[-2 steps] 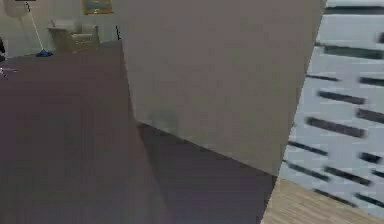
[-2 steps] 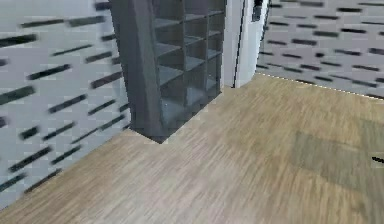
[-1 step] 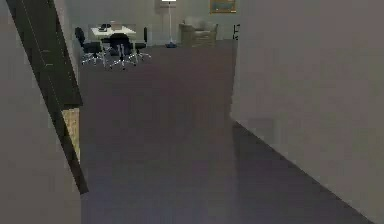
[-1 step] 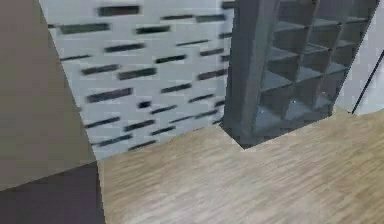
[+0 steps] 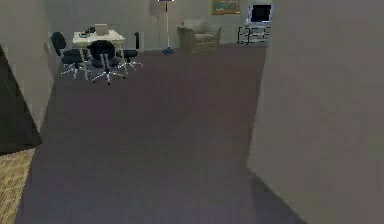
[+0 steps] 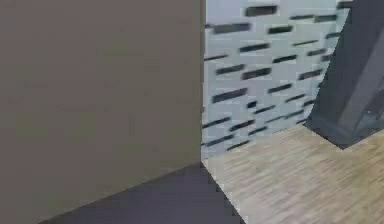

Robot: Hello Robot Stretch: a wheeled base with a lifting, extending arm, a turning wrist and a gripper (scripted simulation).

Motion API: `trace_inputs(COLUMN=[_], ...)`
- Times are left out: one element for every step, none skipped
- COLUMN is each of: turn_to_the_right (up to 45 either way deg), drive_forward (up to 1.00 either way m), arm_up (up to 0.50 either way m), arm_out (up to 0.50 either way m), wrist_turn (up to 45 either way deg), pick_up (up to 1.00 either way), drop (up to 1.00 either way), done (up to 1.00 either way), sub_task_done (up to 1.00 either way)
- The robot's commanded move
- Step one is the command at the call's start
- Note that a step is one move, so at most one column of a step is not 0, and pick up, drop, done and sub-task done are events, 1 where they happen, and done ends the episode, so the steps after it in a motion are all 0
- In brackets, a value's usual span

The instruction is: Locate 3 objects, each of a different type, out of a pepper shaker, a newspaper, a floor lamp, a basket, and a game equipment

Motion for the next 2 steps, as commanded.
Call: trace_inputs(turn_to_the_right=[0.0,-12.0], drive_forward=[1.0,0.0], arm_up=[0.0,0.0], arm_out=[0.0,0.0], wrist_turn=[0.0,0.0], pick_up=[0.0,0.0], drop=[0.0,0.0], done=[0.0,0.0], sub_task_done=[0.0,0.0])
